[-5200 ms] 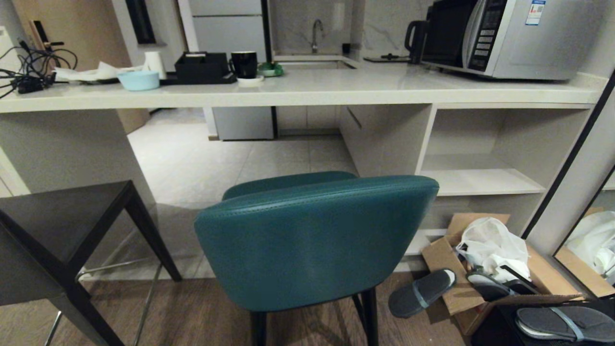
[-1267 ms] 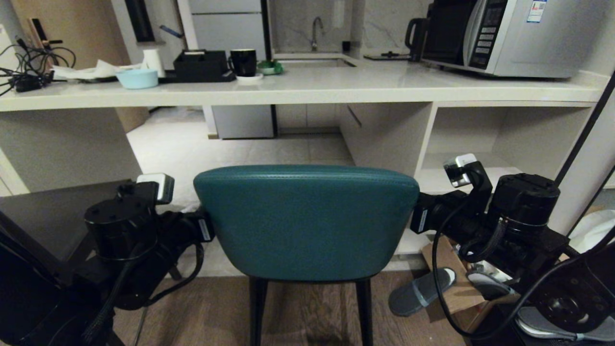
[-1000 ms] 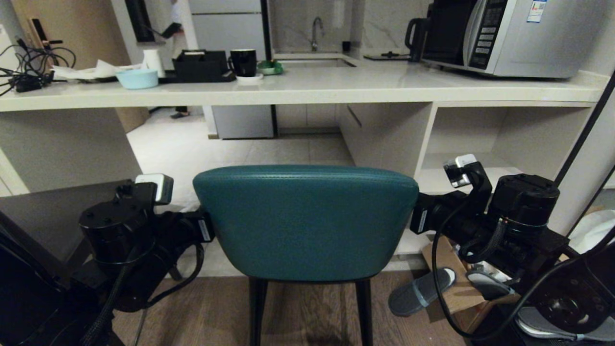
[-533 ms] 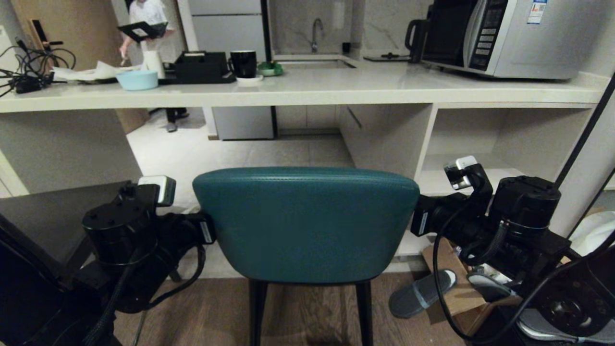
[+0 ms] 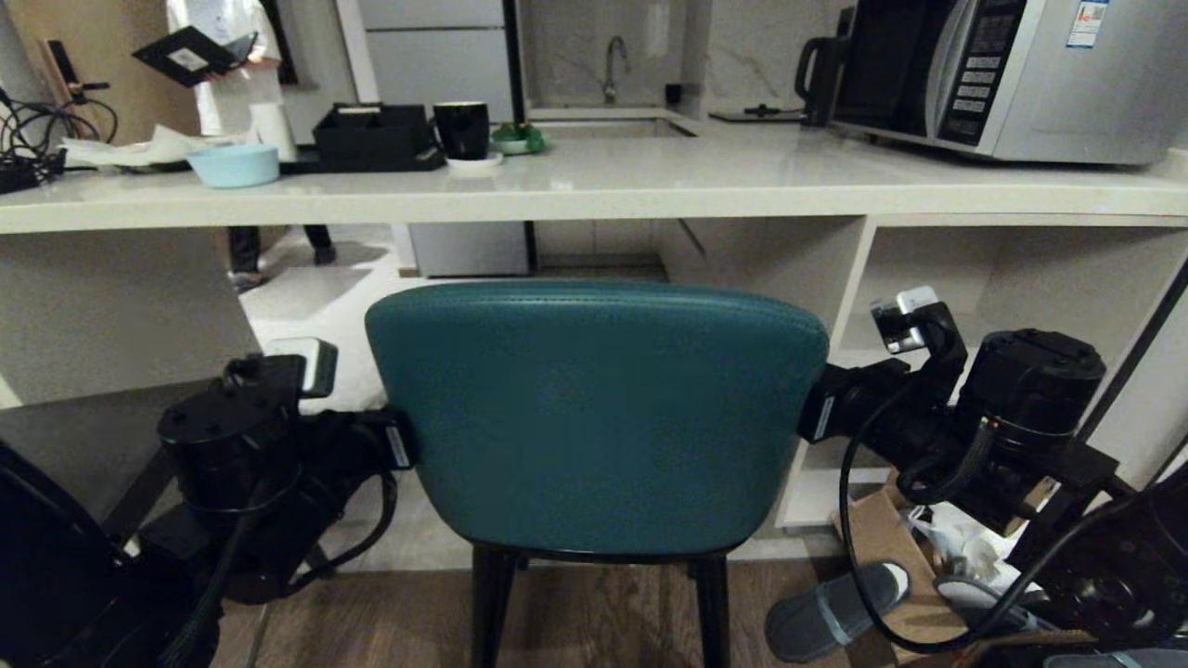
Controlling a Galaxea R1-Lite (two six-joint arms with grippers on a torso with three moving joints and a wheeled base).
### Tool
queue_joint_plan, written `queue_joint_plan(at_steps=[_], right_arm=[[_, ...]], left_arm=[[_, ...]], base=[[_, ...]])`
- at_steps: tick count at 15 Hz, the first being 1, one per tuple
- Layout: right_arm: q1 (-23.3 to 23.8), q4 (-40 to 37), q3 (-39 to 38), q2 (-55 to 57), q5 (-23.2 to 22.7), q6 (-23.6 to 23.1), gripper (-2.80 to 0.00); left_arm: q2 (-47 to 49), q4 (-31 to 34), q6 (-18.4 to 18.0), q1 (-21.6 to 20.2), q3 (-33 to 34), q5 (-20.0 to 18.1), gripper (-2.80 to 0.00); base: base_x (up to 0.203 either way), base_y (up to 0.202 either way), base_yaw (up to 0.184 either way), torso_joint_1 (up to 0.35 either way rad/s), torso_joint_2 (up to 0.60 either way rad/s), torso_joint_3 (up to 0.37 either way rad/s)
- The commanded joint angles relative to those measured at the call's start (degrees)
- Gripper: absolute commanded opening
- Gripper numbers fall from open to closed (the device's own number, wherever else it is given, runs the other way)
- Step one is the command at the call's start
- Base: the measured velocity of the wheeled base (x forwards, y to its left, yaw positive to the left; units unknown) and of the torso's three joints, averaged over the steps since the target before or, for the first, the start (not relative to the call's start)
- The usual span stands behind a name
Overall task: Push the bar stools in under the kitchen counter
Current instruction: Push the blue chair back under the dining table
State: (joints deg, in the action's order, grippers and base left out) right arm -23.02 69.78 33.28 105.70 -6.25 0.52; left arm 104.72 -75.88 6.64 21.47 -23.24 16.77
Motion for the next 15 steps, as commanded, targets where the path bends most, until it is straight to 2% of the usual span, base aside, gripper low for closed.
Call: queue_joint_plan(at_steps=[1,12,15], right_arm=[[-0.1,-0.2,-0.1,0.4,-0.3,-0.1,-2.80],[-0.2,0.3,-0.9,0.3,-0.3,-0.1,-2.80],[-0.2,0.3,-0.9,0.3,-0.3,-0.1,-2.80]], left_arm=[[0.1,-0.9,0.1,0.1,0.0,0.1,-2.80],[-0.9,-1.0,0.1,0.3,0.9,0.2,-2.80],[-0.9,-1.0,0.1,0.2,0.7,0.2,-2.80]], base=[[0.000,0.000,0.000,0.000,0.00,0.000],[0.000,0.000,0.000,0.000,0.00,0.000],[-0.144,0.000,0.001,0.014,0.01,-0.003]])
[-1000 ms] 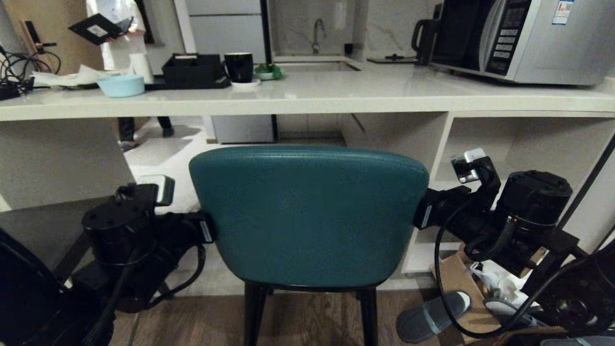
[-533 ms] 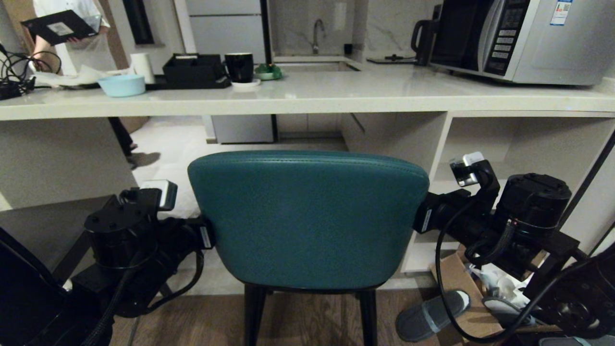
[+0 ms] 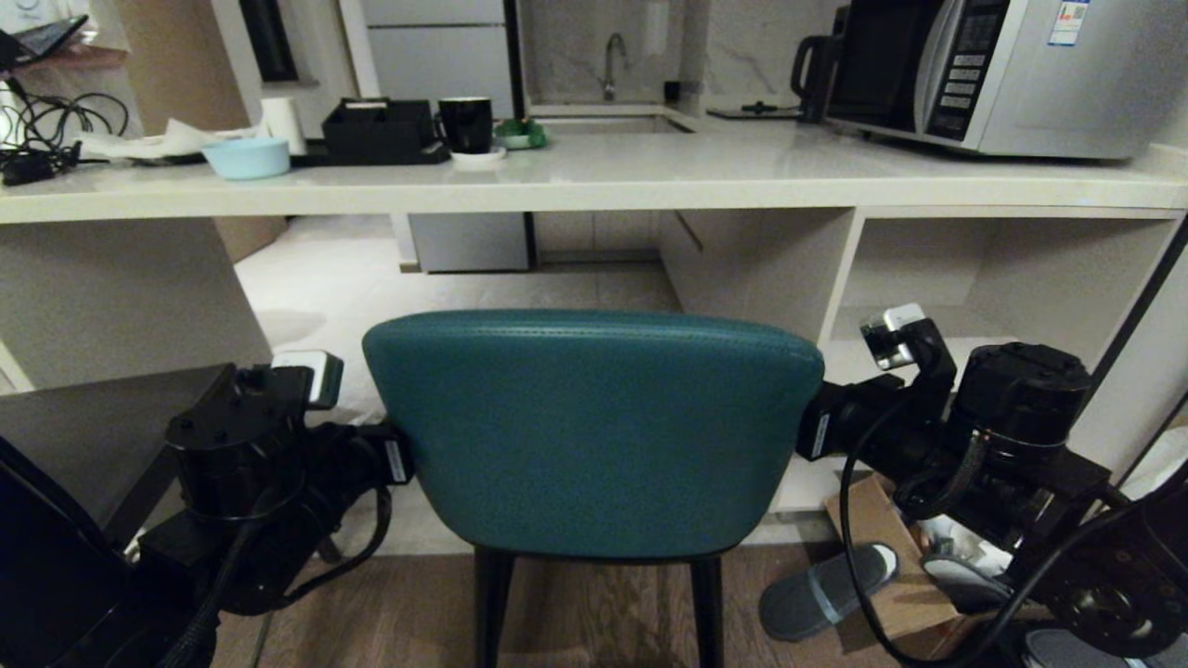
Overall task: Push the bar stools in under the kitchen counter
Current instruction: Push the blue chair back under the dining table
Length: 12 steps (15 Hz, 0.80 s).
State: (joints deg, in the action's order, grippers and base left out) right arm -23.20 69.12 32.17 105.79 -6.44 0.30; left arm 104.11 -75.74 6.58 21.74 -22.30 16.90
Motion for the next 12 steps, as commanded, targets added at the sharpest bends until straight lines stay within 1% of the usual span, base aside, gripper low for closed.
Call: queue_joint_plan(at_steps=[1,4,7,9,10,11,12], right_arm=[[0.0,0.9,0.2,0.2,-0.1,0.1,-2.80],[0.0,0.9,0.2,0.3,-0.1,0.1,-2.80],[0.0,0.9,0.0,0.3,-0.1,0.1,-2.80],[0.0,0.9,-0.1,0.3,-0.1,0.1,-2.80],[0.0,0.9,-0.2,0.3,-0.1,0.1,-2.80],[0.0,0.9,-0.2,0.4,-0.1,0.1,-2.80],[0.0,0.9,-0.2,0.4,-0.1,0.1,-2.80]], left_arm=[[-0.2,-1.2,0.2,0.1,-0.2,0.1,-2.80],[0.0,-1.2,0.2,-0.1,-0.2,0.1,-2.80],[0.6,-1.2,0.3,-1.0,-0.6,0.0,-2.80],[0.4,-1.2,0.1,-3.6,-1.6,-0.8,-2.80],[0.1,-1.2,-0.4,-5.5,-1.4,-2.3,-2.80],[-0.7,-1.2,-1.2,-7.9,0.1,-4.8,-2.80],[-1.9,-1.2,-2.0,-11.0,1.4,-9.0,-2.80]], base=[[-0.214,0.000,-0.003,0.002,0.01,0.002],[-0.174,0.000,0.000,0.003,0.01,-0.006],[0.000,0.000,0.000,0.000,0.00,0.000],[0.000,0.000,0.000,0.000,0.00,0.000],[0.000,0.000,0.000,0.000,0.00,0.000],[0.000,0.000,0.000,0.000,0.00,0.000],[0.000,0.000,0.000,0.000,0.00,0.000]])
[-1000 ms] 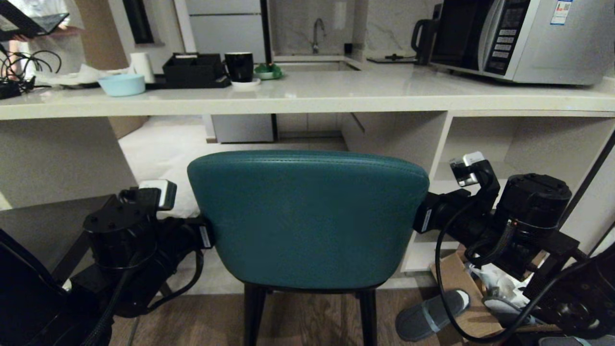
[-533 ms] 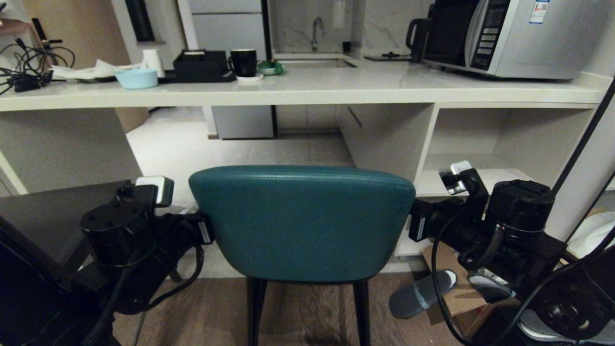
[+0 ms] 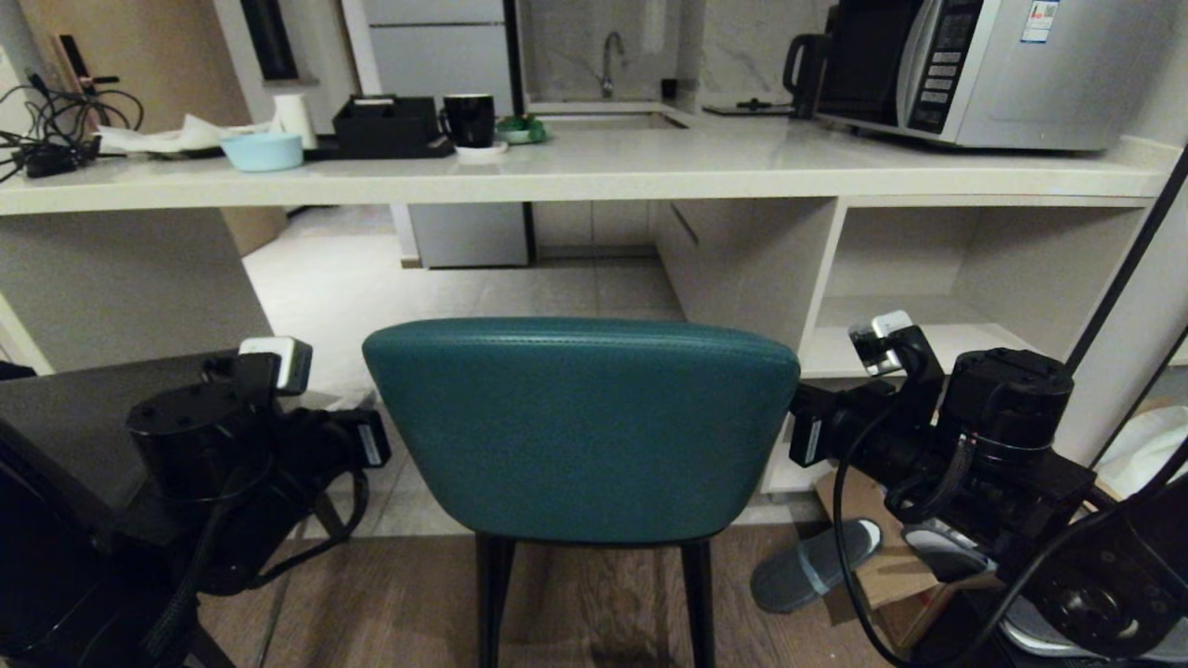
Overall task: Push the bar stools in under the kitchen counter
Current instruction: Push the blue chair back under the dining table
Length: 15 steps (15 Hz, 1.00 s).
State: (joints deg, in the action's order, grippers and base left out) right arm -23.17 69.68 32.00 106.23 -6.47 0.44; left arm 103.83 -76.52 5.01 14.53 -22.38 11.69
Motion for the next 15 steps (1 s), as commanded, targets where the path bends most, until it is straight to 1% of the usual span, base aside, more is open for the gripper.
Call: queue_joint_plan(at_steps=[1,2,3,5,7,11,13,15], right_arm=[[0.0,0.4,0.1,0.0,-0.1,0.0,-2.80],[0.0,0.4,0.1,0.2,-0.1,0.0,-2.80],[0.0,0.6,0.1,0.6,-0.1,0.0,-2.80],[0.0,1.7,0.1,0.9,0.0,0.0,-2.80],[0.0,1.7,0.1,1.0,0.0,0.0,-2.80],[0.0,1.8,0.5,1.5,0.0,0.0,-2.80],[0.0,1.8,1.5,2.0,-0.1,-0.1,-2.80],[-0.2,1.8,3.3,2.9,0.0,-0.1,-2.80]], left_arm=[[-2.0,-0.4,-1.3,-6.6,1.8,-7.7,-2.80],[-2.1,-0.4,-2.0,-8.7,1.4,-9.8,-2.80],[-1.8,-0.4,-2.2,-9.3,0.1,-10.5,-2.80],[-0.7,-0.4,-2.4,-8.7,-1.9,-10.6,-2.80],[0.4,-0.4,-2.7,-6.7,-3.8,-10.6,-2.80],[3.8,-0.4,-3.7,-0.5,-6.9,-10.1,-2.80],[5.5,-0.4,-4.3,1.4,-8.4,-9.9,-2.80],[5.6,-0.4,-4.4,3.1,-8.3,-9.6,-2.80]], base=[[0.000,0.000,0.000,0.000,0.00,0.000],[0.000,0.000,0.000,0.000,0.00,0.000],[0.000,0.000,0.000,0.000,0.00,0.000],[0.000,0.000,0.000,0.000,0.00,0.000],[0.000,0.000,0.000,0.000,0.00,0.000],[0.000,0.000,0.000,0.000,0.00,0.000],[0.000,0.000,0.000,0.000,0.00,0.000],[0.000,0.000,0.000,0.000,0.00,0.000]])
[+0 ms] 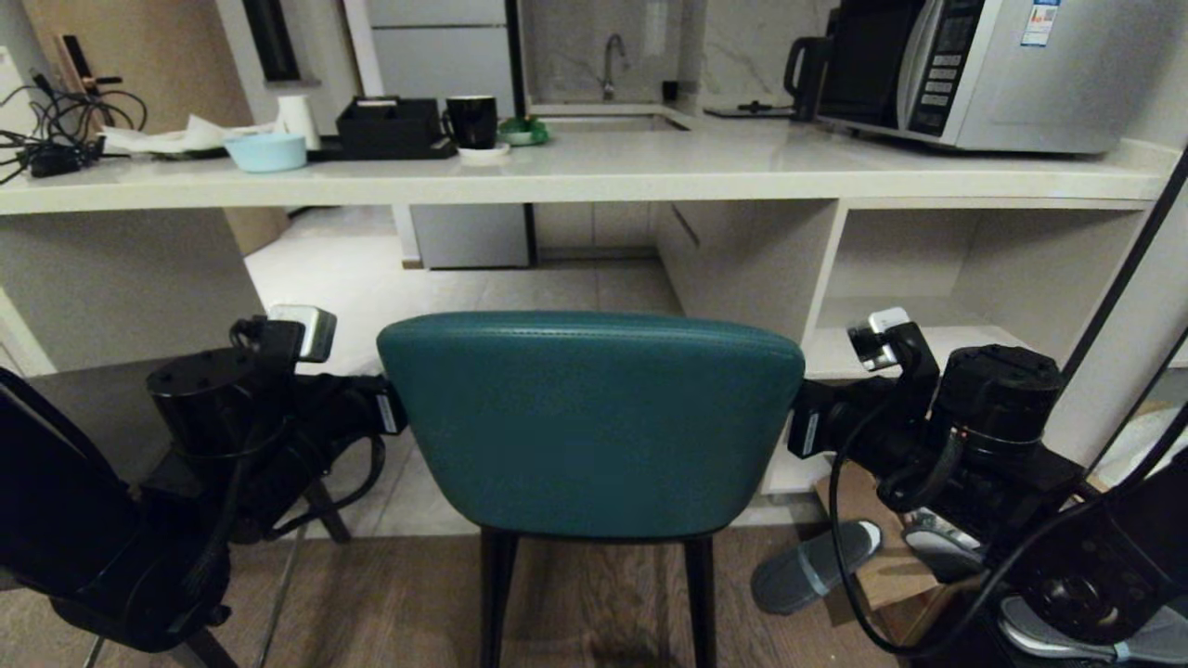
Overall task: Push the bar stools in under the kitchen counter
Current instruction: Push the blue chair back under the dining table
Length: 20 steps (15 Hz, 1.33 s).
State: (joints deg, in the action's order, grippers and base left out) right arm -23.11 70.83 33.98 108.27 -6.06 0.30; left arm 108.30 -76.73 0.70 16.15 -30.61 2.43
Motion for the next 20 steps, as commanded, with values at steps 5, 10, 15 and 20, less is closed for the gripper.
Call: queue_joint_plan(at_steps=[5,10,15,20], right_arm=[[-3.1,0.5,8.0,3.9,2.2,-0.5,-2.80],[-3.4,0.6,9.5,6.5,2.9,-0.7,-2.80],[-3.3,1.4,7.6,7.4,4.0,-0.7,-2.80],[-3.3,3.0,7.2,8.4,4.0,-0.7,-2.80]], left_arm=[[0.9,-0.2,0.0,4.4,2.2,-0.4,-2.80],[1.0,-0.2,-0.1,4.5,2.2,0.2,-2.80],[1.3,0.1,-0.1,3.8,-3.5,2.6,-2.80],[3.4,1.0,-2.6,3.3,-7.8,3.7,-2.80]], base=[[0.000,0.000,0.000,0.000,0.00,0.000],[0.000,0.000,0.000,0.000,0.00,0.000],[0.000,0.000,0.000,0.000,0.00,0.000],[0.000,0.000,0.000,0.000,0.00,0.000]])
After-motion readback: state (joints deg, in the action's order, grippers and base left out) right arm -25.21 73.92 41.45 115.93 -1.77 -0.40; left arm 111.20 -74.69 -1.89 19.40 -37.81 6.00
